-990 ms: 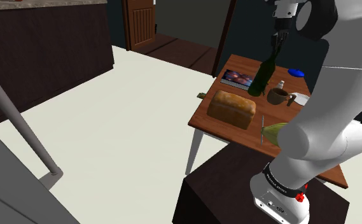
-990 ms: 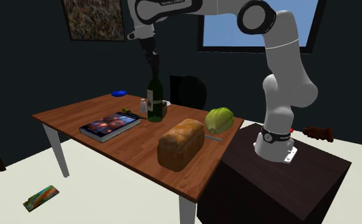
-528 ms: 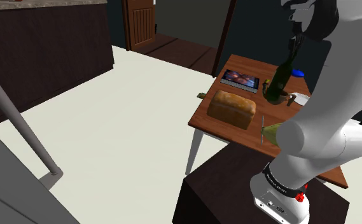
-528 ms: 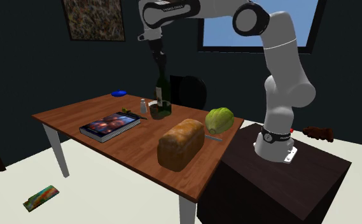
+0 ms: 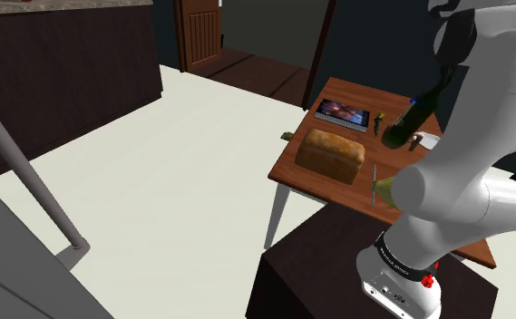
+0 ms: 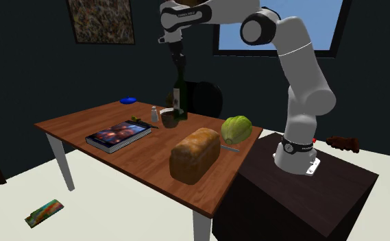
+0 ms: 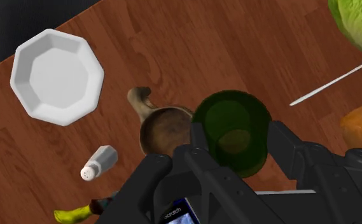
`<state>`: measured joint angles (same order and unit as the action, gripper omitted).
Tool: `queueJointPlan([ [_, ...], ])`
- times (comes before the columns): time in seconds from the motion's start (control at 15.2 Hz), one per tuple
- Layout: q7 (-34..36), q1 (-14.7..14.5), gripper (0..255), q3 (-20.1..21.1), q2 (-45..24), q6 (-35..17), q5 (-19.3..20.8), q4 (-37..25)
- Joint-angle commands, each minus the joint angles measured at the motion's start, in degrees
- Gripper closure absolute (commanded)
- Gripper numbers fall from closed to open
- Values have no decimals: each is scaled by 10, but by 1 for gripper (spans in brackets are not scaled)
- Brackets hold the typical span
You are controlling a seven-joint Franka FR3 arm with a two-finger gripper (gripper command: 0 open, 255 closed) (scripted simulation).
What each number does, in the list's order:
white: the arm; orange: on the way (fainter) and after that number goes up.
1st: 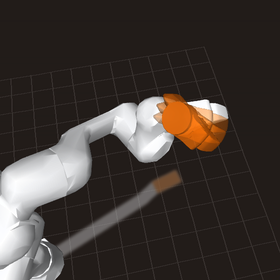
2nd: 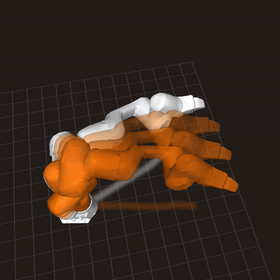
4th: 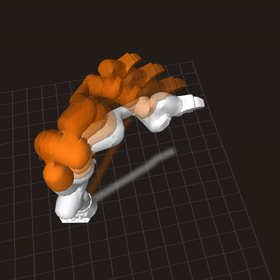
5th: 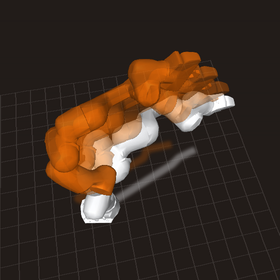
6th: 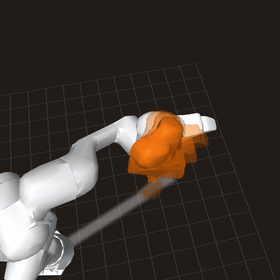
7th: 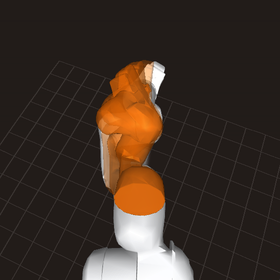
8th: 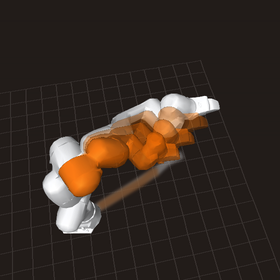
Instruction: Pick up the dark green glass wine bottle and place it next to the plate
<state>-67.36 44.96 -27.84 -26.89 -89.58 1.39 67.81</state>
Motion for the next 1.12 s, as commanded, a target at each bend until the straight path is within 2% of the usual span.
queueJointPlan([
  [0.0, -25, 26, 255, -4, -23, 2, -9, -29],
  [0.26, -68, 80, 255, -6, -71, 20, -30, -102],
  [1.06, -52, 57, 255, -6, -49, -86, -21, 29],
])
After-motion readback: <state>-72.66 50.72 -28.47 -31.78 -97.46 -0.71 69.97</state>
